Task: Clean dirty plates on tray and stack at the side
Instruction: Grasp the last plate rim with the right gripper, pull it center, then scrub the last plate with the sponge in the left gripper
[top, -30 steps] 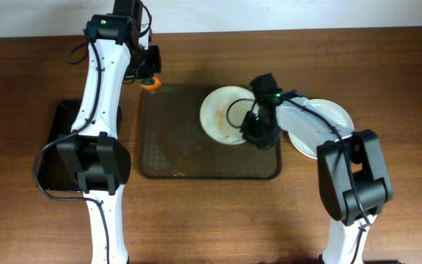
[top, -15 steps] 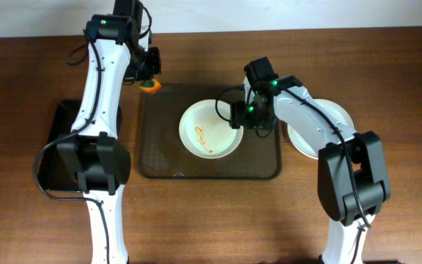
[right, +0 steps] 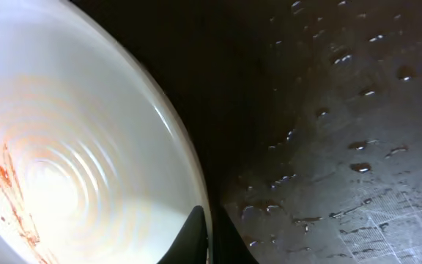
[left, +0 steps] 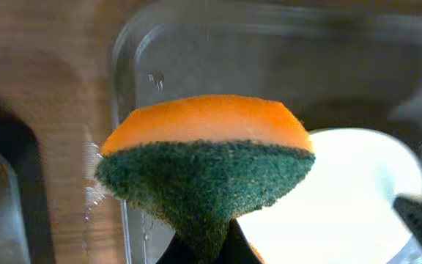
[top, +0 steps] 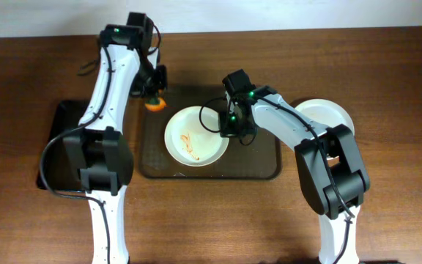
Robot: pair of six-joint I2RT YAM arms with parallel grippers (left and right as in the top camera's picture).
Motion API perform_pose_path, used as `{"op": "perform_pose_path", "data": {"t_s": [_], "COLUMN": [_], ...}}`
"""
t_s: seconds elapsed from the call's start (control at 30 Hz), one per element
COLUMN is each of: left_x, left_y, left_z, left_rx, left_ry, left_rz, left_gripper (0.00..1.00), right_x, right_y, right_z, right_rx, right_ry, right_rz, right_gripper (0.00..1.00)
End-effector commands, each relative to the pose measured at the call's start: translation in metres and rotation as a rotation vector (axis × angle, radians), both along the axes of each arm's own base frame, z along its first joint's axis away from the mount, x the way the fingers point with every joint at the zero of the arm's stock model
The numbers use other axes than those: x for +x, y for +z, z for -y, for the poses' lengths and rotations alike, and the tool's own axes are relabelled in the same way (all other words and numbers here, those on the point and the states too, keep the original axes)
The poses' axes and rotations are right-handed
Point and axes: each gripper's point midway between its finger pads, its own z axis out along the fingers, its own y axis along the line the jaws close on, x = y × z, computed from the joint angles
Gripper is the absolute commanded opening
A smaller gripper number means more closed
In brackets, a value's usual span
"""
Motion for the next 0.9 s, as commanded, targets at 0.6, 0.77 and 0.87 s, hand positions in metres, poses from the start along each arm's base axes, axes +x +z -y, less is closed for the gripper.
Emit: {"op": "perform_pose_path", "data": {"t_s": [0.6, 0.77, 0.87], "left_x": [-0.086, -0.147, -0.151], "left_y": [-0.139, -0.144, -0.143], "left_z": [0.04, 0.06, 0.074], "left_rx": [-0.008, -0.077, -0.13], "left_ry": [-0.264, -0.455, -0.585], "left_rz": [-0.224, -0.398, -0.378], "left_gripper": [0.0, 0.0, 0.0], "right_x": [0.003, 0.004, 0.004], "right_y": [-0.014, -0.014, -0.014], "right_z": [-0.02, -0.021, -0.021], "right_rx": [0.149, 0.152, 0.152], "right_ry": [-0.141, -0.14, -0.14], "right_rz": [-0.035, -0.03, -0.03], "right_gripper": [0.04, 0.04, 0.04]}}
